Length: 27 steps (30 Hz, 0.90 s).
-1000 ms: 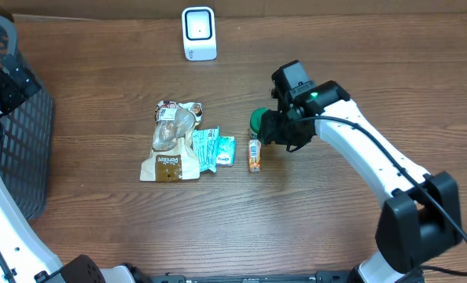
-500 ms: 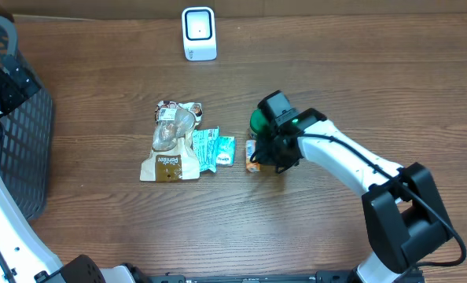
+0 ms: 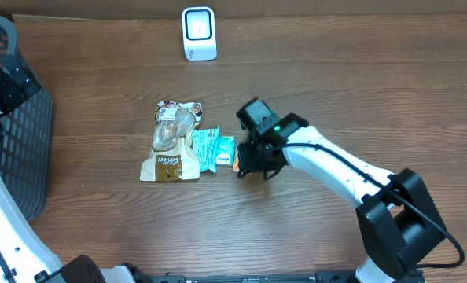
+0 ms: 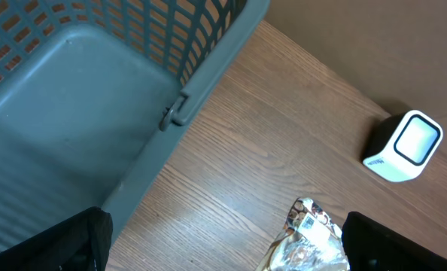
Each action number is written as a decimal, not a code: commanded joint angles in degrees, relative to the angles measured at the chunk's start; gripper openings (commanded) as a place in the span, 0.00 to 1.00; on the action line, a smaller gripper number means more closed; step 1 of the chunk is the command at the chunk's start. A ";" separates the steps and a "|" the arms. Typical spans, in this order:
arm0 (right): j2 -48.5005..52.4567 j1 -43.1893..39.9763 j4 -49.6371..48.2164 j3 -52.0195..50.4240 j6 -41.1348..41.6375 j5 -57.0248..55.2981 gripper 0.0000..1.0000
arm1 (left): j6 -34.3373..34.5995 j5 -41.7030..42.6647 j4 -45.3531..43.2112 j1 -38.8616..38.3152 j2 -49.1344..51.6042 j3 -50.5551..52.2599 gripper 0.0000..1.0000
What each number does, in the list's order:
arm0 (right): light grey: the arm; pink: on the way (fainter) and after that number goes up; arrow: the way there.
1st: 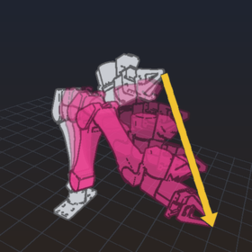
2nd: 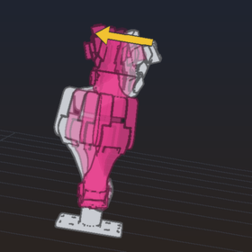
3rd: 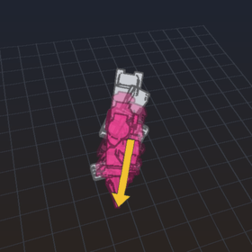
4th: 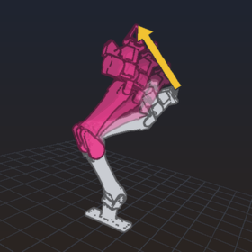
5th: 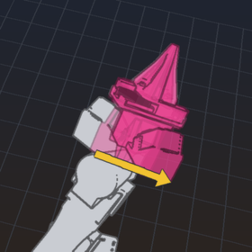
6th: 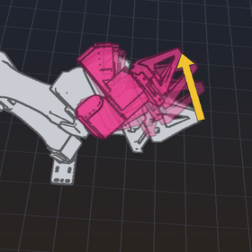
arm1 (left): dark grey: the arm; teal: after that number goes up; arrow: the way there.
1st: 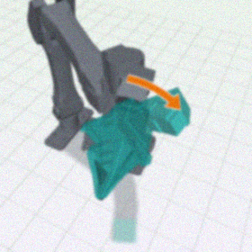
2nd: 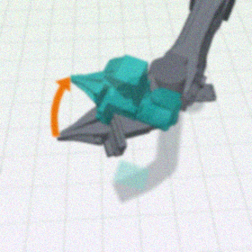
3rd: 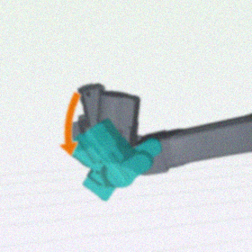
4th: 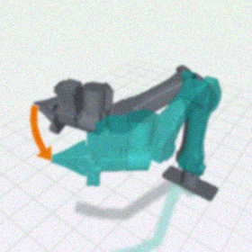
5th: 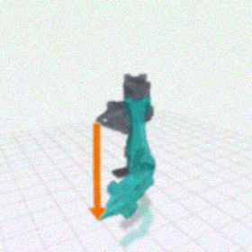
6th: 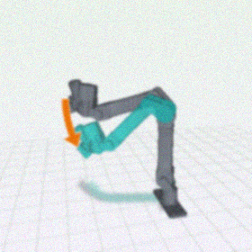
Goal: Scan the item barcode
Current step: 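Reach right gripper to green-lidded jar and grasp it, then lift jar with right gripper and turn it toward scanner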
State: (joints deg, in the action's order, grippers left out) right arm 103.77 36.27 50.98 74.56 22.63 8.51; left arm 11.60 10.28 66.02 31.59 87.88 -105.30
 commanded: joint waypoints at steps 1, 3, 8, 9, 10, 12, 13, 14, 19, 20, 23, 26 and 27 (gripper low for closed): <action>-1.11 -2.32 2.25 9.38 -7.10 -2.93 0.89 | -1.14 -0.20 -0.20 -0.11 -0.13 -0.17 0.99; -1.11 -3.41 1.68 11.30 -8.13 -9.60 0.97 | -1.14 -0.20 -0.20 -0.11 -0.13 -0.17 0.99; -0.31 -5.81 -2.58 11.28 -13.07 -17.05 1.00 | -1.14 -0.20 -0.20 -0.11 -0.13 -0.17 1.00; -0.11 -6.08 -3.02 11.28 -13.62 -17.03 1.00 | -1.14 -0.20 -0.20 -0.11 -0.13 -0.17 1.00; 0.11 -6.36 -3.61 11.28 -13.84 -17.07 1.00 | -1.14 -0.20 -0.20 -0.11 -0.13 -0.17 0.99; 0.59 -6.80 -4.44 11.28 -14.23 -16.85 1.00 | -1.14 -0.20 -0.20 -0.11 -0.13 -0.17 0.99; 0.92 -7.04 -4.76 11.28 -14.49 -16.70 1.00 | -1.14 -0.20 -0.20 -0.11 -0.13 -0.17 1.00; 1.25 -7.17 -5.05 11.28 -15.32 -16.04 1.00 | -1.14 -0.20 -0.20 -0.11 -0.13 -0.17 1.00; 3.69 -7.48 -6.14 11.28 -15.67 -14.91 1.00 | -1.14 -0.20 -0.20 -0.11 -0.13 -0.17 1.00; 4.04 -7.48 -6.29 11.28 -15.65 -14.88 1.00 | -1.14 -0.20 -0.20 -0.11 -0.13 -0.17 1.00; 5.44 -7.48 -6.91 11.28 -15.65 -14.88 1.00 | -1.14 -0.20 -0.20 -0.11 -0.13 -0.17 1.00; 6.84 -7.48 -6.78 11.28 -15.65 -14.88 1.00 | -1.14 -0.20 -0.20 -0.11 -0.13 -0.17 1.00; 7.30 -7.48 -6.78 11.28 -15.65 -14.88 1.00 | -1.14 -0.20 -0.20 -0.11 -0.13 -0.17 1.00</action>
State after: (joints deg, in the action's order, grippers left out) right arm 109.30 28.99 44.53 85.12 7.44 -6.39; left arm 11.60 10.31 66.02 31.59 87.88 -105.30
